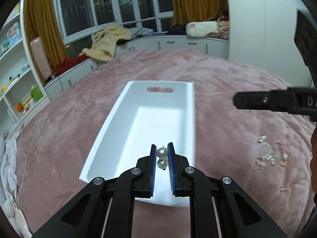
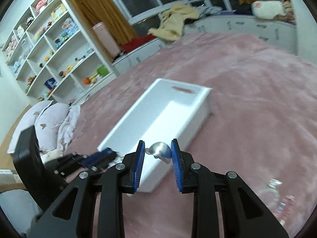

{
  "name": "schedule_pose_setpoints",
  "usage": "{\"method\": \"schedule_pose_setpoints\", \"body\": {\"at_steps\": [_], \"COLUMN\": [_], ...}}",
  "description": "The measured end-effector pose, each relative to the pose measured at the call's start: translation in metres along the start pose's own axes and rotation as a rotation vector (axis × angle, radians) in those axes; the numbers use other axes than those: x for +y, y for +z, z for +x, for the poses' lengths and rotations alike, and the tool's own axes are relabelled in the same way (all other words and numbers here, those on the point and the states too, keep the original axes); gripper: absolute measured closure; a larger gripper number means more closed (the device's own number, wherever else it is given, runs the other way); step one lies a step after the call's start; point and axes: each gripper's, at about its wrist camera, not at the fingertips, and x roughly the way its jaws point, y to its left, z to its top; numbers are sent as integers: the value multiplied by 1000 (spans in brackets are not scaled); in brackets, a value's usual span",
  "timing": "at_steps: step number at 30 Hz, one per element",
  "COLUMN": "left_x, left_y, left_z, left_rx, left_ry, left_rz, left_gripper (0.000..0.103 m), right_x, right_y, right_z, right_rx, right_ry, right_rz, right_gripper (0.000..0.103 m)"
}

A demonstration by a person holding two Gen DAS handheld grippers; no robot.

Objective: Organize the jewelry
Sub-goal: 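Carry both earrings over the white box with both tools, then open both tools to drop the earrings into the white box, then move both tools back to the remaining jewelry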

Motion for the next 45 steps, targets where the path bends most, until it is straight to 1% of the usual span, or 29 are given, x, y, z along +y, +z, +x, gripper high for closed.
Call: {"method": "schedule_pose_setpoints", "body": {"at_steps": [5,10,13,15,17,18,19,23,24,25,26,27,28,29,30,33,34,36,41,42,45], "left_x": [23,38,42,41,41,42,43,43,43,44,43,41,41,40,38,34,33,29,21,19,8], "left_y": [-9,-17,-22,-25,-25,-27,-28,-29,-30,-30,-30,-30,-30,-30,-30,-29,-29,-27,-26,-26,-24], "left_z": [25,41,51,55,58,59,60,62,62,62,61,58,55,50,45,36,34,29,20,19,11], "left_rx": [54,93,112,122,131,132,134,140,140,138,137,131,124,107,91,79,75,67,59,57,50], "left_ry": [19,-28,-25,-22,-25,-23,-22,-25,-22,-20,-23,-30,-32,-35,-37,-50,-48,-40,-44,-45,-55], "left_rz": [-59,-132,-147,-149,-148,-146,-147,-163,-164,-164,-167,-167,-168,-170,-169,-160,-158,-152,-147,-144,-131], "left_gripper": [87,86,86,86,86,83,76,68,65,62,60,51,37,31,27,25,21,17,15,15,12], "right_x": [15,18,14,16,17,13,12,9,9,10,12,12,13,14,14,9,7,1,-14,-16,-22], "right_y": [4,-9,-14,-15,-15,-15,-16,-14,-13,-12,-10,-8,-6,-4,-1,7,8,11,11,9,5], "right_z": [59,87,104,109,114,117,121,124,126,124,125,122,120,116,109,93,89,77,57,52,41], "right_rx": [97,147,179,188,198,210,218,228,228,225,219,208,195,178,155,131,124,105,96,96,94], "right_ry": [78,118,152,147,116,110,113,122,127,134,138,153,170,181,178,167,162,141,83,57,18], "right_rz": [47,90,149,141,120,129,136,155,156,156,153,153,159,164,161,155,152,147,141,128,101], "right_gripper": [75,75,75,75,75,75,75,74,71,64,52,44,28,19,18,17,14,12,12,12,12]}}
